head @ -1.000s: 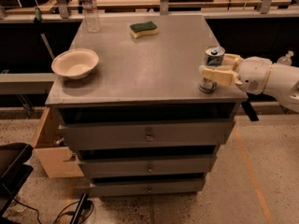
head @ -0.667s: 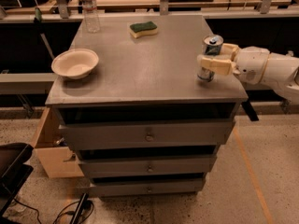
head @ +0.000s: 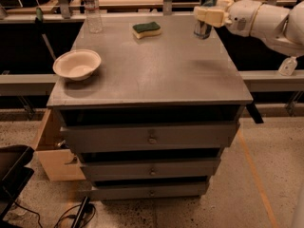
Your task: Move redbull can near sponge
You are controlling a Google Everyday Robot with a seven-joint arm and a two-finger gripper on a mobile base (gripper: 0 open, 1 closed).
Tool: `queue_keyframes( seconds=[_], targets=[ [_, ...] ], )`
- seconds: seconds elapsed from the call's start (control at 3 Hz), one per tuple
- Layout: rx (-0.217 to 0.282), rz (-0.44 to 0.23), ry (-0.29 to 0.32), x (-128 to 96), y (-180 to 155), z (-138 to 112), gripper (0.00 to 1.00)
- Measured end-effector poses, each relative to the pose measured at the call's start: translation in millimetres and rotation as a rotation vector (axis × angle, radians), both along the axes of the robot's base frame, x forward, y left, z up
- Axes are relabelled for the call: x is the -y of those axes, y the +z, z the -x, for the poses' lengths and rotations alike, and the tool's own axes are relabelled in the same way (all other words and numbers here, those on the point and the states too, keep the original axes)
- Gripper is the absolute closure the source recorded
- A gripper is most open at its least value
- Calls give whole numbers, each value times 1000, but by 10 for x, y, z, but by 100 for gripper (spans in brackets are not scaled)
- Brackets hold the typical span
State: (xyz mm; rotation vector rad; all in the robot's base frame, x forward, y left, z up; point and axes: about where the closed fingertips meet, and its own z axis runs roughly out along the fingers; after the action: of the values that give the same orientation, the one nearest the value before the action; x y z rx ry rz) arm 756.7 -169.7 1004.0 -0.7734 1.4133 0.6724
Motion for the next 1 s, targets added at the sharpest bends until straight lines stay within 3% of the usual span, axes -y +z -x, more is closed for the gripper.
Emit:
queue_keyframes(
  seconds=[0.33, 0.67, 1.0],
  targets=[
    [-41, 3, -52, -120, 33, -535, 100],
    [-15, -15, -117, -229, 296, -1010, 100],
    [-16, -15, -117, -230, 296, -1010, 100]
  ],
)
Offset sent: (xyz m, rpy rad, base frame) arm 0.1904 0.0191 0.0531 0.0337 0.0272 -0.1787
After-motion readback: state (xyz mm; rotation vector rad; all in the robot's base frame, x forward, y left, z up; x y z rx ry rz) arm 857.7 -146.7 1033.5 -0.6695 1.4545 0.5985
